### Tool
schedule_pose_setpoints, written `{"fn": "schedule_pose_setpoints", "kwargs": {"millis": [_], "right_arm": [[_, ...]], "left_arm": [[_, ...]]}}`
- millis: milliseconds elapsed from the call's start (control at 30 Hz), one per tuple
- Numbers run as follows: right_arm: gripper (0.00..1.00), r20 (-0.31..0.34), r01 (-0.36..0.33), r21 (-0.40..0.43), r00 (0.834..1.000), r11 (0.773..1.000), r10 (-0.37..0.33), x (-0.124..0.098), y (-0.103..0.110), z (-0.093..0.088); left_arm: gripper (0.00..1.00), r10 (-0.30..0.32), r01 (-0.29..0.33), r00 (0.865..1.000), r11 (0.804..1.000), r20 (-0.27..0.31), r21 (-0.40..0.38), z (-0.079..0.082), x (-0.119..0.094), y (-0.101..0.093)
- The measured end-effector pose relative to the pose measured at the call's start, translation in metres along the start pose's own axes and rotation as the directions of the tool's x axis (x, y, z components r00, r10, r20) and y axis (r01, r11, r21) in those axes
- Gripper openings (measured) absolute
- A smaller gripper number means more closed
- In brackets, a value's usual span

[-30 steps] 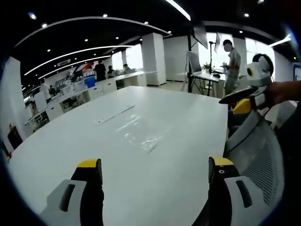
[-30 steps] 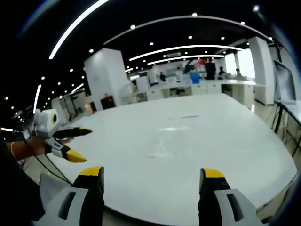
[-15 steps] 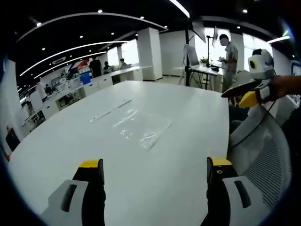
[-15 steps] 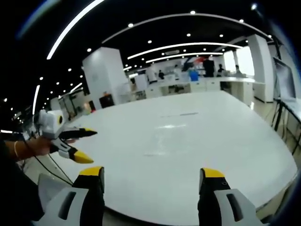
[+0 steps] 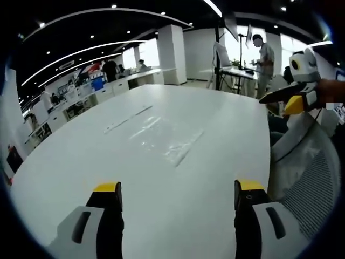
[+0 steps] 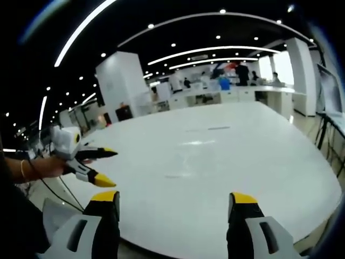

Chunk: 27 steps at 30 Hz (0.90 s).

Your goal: Open the resealable bag by pulling the two sides of the seal apart until the entire bag opening is separated and visibly accessible.

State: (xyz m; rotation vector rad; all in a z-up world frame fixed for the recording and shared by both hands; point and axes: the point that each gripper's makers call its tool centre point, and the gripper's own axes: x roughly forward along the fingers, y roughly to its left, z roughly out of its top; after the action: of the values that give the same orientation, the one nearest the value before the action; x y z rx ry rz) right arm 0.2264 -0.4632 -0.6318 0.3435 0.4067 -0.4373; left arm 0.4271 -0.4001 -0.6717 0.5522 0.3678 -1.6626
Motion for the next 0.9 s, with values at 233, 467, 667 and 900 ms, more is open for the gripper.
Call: {"fn": "schedule_pose_setpoints", "kwargs": {"millis": [233, 467, 667, 900], "right_arm": [[0.81, -0.005, 0.007, 0.012, 1.0, 1.0, -0.007, 0.0, -0.001, -0.002], [0.81, -0.012, 0.016, 0.024, 1.0, 1.0, -0.016, 0.0, -0.005, -0.005], [0.8, -0.012, 0.02, 0.026, 1.0, 0.999, -0.02, 0.001, -0.008, -0.004], [0.79, -0.013, 0.019, 0.031, 1.0, 0.999, -0.019, 0.002, -0.009, -0.004]], "left_arm": [[0.81, 0.002, -0.001, 1.0, 0.999, -0.025, 0.055, 0.001, 0.013, 0.011], [0.78, -0.004, 0.009, 0.999, 0.993, -0.049, 0.118, 0.001, 0.03, 0.017], [0.72, -0.049, 0.049, 0.999, 0.998, -0.025, 0.027, 0.006, 0.046, 0.016], [0.7, -0.058, 0.063, 0.997, 0.994, -0.057, 0.088, 0.005, 0.065, 0.021]]}}
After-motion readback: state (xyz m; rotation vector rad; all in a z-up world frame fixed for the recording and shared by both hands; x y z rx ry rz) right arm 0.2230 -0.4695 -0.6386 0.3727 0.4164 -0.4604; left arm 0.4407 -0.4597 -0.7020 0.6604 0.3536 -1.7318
